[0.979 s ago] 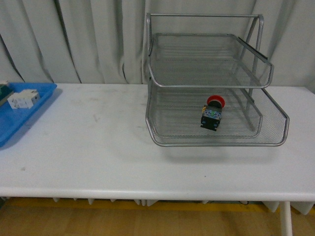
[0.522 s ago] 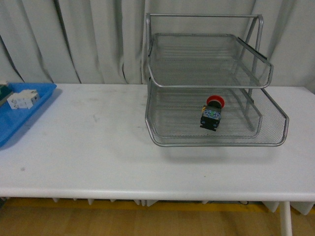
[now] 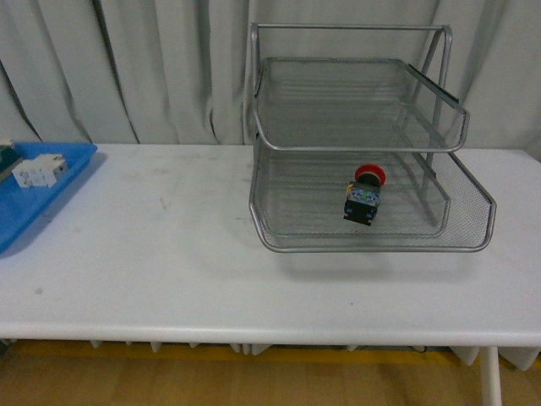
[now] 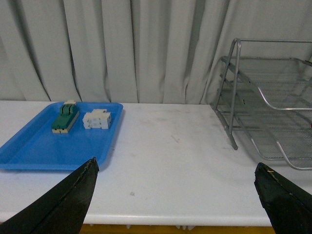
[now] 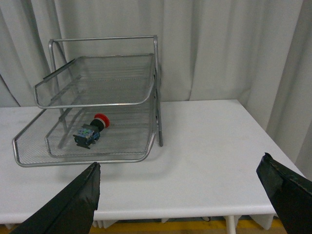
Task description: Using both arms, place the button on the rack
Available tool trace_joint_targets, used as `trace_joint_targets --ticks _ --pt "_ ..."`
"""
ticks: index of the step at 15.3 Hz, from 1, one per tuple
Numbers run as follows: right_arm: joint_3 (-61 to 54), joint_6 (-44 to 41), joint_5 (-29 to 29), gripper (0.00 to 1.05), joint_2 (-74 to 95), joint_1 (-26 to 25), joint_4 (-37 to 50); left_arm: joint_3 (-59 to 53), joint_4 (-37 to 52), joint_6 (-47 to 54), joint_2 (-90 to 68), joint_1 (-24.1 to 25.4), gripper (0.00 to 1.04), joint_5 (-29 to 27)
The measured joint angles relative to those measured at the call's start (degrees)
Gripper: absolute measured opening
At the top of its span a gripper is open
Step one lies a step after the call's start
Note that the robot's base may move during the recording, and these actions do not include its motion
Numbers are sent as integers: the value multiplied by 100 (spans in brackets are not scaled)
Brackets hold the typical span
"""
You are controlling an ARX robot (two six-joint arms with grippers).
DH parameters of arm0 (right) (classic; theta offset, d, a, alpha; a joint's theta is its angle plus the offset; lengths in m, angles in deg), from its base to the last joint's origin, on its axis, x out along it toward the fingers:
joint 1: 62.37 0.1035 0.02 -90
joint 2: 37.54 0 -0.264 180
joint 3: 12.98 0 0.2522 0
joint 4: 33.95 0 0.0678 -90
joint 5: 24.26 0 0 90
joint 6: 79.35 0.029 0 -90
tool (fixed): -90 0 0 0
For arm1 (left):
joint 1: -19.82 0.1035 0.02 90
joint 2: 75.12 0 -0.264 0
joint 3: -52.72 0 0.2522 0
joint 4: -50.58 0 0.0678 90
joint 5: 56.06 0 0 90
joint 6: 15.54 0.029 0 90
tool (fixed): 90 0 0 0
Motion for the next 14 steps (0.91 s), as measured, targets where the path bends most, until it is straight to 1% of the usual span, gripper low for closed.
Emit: trace_joint_targets --ticks 1,2,3,4,6,7,8,9,11,13,14 --pt "35 170 280 98 57 -94 -140 0 0 0 0 0 98 0" --pt "107 605 807 98 627 -396 210 0 0 0 0 0 98 4" --pt "264 986 955 98 1353 -516 911 0 0 0 0 0 98 0" --pt "509 1237 1067 98 2168 -525 1740 0 0 0 0 0 98 0" --pt "1259 1644 997 98 4199 -400 3327 0 0 0 0 0 98 0" --pt "1742 1816 925 98 5110 -289 3711 0 0 0 0 0 98 2" --pt "2391 2009 824 98 6061 -136 3679 0 0 0 0 0 98 2" --pt "3018 2162 835 98 6909 61 3467 0 -2 0 0 0 98 0" --pt "4238 2356 739 98 8249 466 2726 0 0 0 0 0 98 0" --pt "5034 2374 638 77 8946 876 2079 0 0 0 0 0 98 0" --pt "5296 2323 640 64 9143 1102 1751 0 0 0 0 0 98 0"
